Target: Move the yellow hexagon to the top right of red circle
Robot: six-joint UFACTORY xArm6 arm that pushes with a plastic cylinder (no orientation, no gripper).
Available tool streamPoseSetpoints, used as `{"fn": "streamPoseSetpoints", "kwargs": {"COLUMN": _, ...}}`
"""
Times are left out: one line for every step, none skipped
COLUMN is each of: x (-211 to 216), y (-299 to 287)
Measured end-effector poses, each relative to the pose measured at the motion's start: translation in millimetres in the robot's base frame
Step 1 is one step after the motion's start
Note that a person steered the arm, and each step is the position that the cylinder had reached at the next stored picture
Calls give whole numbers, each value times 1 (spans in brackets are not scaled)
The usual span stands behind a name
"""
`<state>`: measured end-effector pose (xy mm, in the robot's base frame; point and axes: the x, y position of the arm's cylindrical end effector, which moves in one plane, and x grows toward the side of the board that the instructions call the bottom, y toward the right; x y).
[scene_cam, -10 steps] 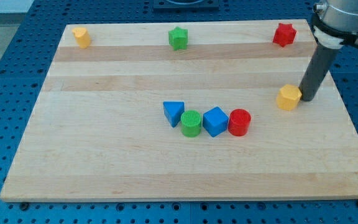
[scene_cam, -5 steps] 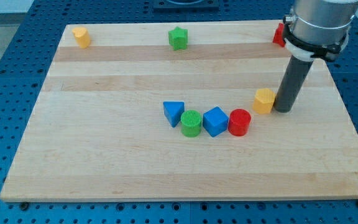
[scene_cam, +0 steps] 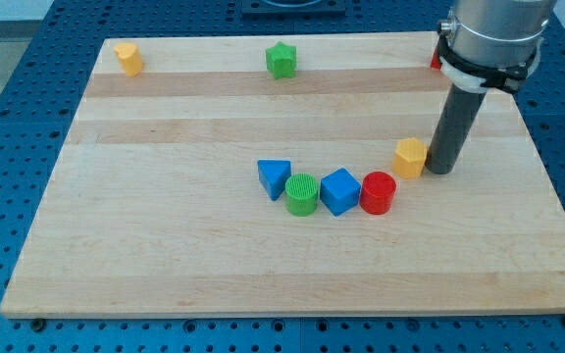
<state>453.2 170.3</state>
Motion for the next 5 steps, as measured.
{"fn": "streamPoseSetpoints", "kwargs": {"x": -1, "y": 0}}
{"fn": "streamPoseSetpoints", "kwargs": {"x": -8, "y": 0}}
{"fn": "streamPoseSetpoints", "kwargs": {"x": -11, "y": 0}}
{"fn": "streamPoseSetpoints", "kwargs": {"x": -16, "y": 0}}
{"fn": "streamPoseSetpoints", "kwargs": {"x": -16, "y": 0}}
